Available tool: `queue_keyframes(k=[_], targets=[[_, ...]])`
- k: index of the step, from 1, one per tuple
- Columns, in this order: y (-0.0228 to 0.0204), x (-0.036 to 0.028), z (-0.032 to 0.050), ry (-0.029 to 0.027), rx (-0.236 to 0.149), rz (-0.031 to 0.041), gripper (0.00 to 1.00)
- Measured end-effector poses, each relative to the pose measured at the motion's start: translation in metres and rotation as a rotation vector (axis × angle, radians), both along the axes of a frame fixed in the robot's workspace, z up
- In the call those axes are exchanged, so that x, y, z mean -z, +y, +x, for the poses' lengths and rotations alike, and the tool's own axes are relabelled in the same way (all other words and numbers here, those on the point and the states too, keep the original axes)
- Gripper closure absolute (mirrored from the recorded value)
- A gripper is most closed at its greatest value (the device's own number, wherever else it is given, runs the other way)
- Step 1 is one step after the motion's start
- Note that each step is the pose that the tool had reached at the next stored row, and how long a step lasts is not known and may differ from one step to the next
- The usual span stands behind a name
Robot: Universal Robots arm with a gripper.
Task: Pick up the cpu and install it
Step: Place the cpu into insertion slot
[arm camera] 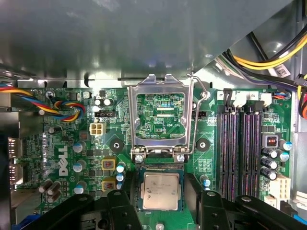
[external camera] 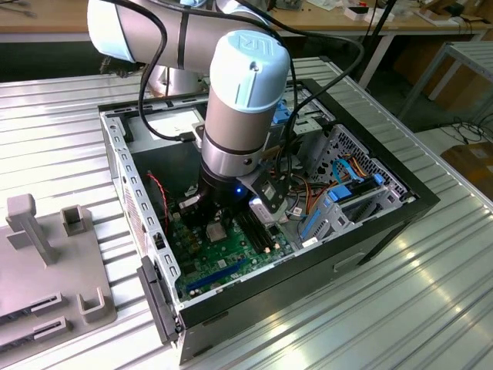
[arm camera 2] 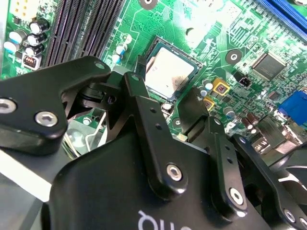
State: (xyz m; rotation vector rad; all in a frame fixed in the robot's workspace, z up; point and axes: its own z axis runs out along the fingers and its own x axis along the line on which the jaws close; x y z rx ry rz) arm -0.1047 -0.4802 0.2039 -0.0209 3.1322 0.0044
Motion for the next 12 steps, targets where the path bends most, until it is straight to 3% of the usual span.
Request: queue_keyframes(k=[12], targets=[[0.0,-0.0001,-0.0044,0.0001,0.0,-0.0002,0.46]])
